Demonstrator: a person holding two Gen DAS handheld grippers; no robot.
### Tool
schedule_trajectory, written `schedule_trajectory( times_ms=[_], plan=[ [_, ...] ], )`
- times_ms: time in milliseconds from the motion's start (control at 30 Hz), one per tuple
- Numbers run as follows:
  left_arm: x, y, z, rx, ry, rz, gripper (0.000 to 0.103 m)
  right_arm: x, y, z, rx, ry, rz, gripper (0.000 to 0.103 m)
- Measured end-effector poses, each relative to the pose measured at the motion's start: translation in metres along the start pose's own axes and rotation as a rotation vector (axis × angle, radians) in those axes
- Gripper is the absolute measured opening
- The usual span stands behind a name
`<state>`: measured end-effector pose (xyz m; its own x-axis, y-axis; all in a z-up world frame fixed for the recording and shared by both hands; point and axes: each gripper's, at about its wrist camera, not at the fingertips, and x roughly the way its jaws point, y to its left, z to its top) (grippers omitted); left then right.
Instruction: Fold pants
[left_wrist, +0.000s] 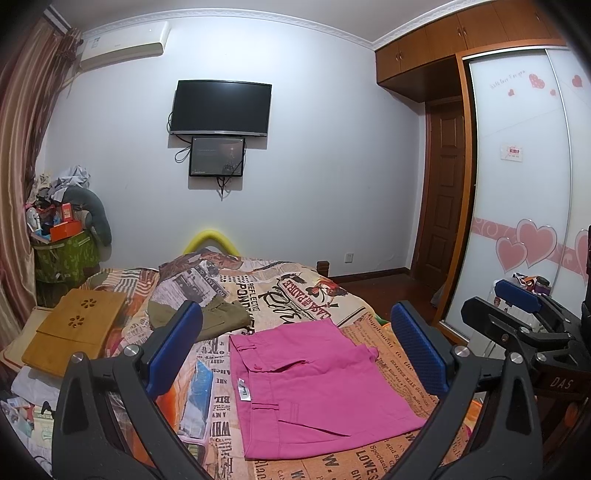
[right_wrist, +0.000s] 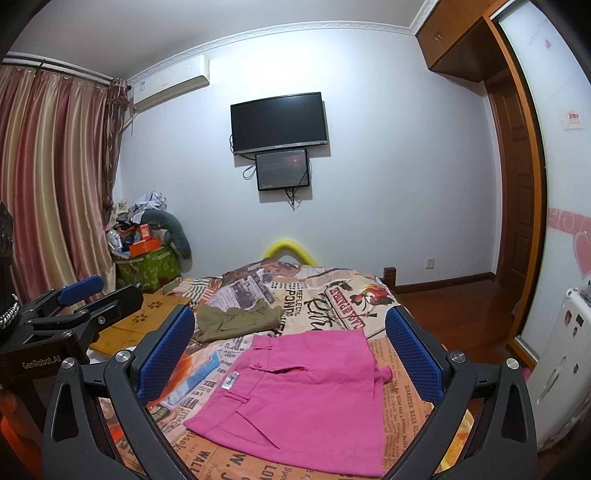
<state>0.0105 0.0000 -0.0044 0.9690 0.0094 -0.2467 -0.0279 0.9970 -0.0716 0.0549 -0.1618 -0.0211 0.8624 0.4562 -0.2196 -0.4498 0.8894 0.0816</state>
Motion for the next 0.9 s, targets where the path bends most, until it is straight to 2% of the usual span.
schedule_trajectory(
  times_ms=[567,767,900],
  plan=[
    [0.006,0.000,-0.002,0.003,0.014,-0.001,0.103,0.001,-0.001,-0.004,0.005,0.009,-0.002,0.103],
    [0.028,0.005,-0.007,-0.001,0.055,0.007,0.103,0.014,-0.006,-0.008,0.014,0.046,-0.010,0.103],
    [0.054,0.014,-0.017,-0.022,0.110,0.024,0.103,0.029,-0.013,-0.015,0.036,0.088,-0.020,0.103]
  ],
)
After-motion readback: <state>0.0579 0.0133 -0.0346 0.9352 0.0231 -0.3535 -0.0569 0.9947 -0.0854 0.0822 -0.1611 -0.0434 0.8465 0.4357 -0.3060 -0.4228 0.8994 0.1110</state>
